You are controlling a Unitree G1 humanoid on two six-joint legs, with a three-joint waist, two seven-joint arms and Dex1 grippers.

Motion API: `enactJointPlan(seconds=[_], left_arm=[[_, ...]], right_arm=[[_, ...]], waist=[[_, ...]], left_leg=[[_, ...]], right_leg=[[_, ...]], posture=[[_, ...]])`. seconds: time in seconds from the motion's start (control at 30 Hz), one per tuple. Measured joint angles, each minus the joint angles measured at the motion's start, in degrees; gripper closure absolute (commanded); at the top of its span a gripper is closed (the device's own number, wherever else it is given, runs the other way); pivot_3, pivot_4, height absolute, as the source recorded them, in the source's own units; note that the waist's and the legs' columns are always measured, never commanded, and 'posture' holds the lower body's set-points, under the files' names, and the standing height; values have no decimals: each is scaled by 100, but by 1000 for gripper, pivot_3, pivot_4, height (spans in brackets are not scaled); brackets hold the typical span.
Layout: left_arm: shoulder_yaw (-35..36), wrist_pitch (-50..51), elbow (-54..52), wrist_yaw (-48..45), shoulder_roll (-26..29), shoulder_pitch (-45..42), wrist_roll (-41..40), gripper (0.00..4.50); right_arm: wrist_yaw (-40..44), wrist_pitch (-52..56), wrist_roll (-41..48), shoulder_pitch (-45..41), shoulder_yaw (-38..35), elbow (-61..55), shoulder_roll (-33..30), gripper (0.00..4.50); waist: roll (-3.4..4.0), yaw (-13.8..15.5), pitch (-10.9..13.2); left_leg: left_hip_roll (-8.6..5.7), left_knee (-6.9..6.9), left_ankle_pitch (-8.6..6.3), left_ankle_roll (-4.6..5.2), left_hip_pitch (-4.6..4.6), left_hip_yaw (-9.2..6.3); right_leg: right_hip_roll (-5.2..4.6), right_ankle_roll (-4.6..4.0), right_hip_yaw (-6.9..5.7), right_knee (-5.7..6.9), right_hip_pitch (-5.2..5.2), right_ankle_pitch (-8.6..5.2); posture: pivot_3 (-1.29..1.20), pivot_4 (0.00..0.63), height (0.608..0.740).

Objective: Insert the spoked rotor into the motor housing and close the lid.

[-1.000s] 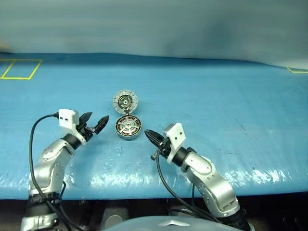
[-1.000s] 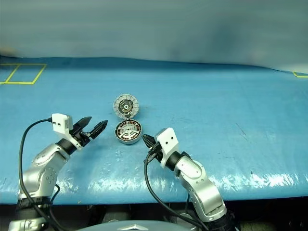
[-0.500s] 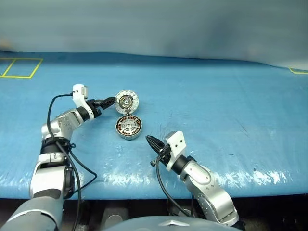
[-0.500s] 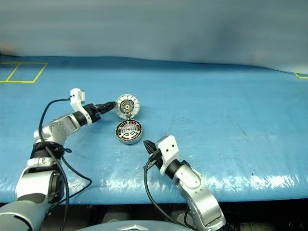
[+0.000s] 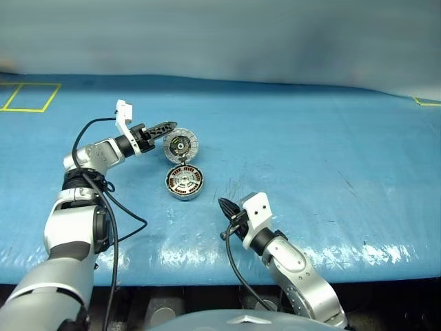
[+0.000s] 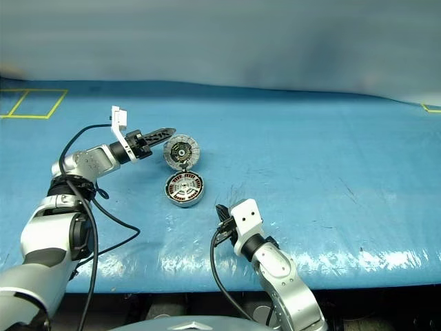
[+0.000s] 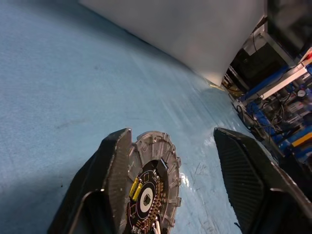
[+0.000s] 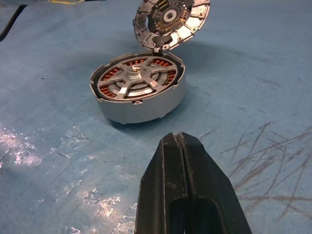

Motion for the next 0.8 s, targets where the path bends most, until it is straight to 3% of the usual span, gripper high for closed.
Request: enactJointPlan(seconds=[0.1,0.17,0.27,0.4,0.8], left_arm=[[233,-420,355,473,-6,-248,44,4071],[283,-733,516,832,-12,-360,125,4446],[177,-1348,808,1419,-39,-458,527,4446],[-385,-1841,1103,1443,-139,-507,1240,4446],[-766,-1348,1506,-431,-218,-1162,1750,4446]], right_arm=[[-9,63,-3,-11,10,-23,0,4500],[-16,79,-4,-14,14,-33,1,4500],[-47,86,-5,-22,13,-41,1,4500],[-61,93,-5,-23,18,-45,1,4500],[-435,94,-121,438,11,-273,90,4500]], waist=[[-1,15,1],[-1,20,1],[-1,20,1],[-2,28,1],[-3,3,2]], left_leg=[[-1,4,0,0,0,0],[-1,4,0,0,0,0],[-1,2,0,0,0,0],[-4,3,0,0,-4,-2],[-5,4,0,0,-5,-4]], right_leg=[[-1,1,1,0,3,1],[-1,3,1,0,3,2],[0,4,1,0,3,3],[-1,7,1,0,3,4],[0,9,1,2,2,4]], posture=[[0,150,740],[0,150,740],[0,150,740],[0,150,740],[0,150,740]])
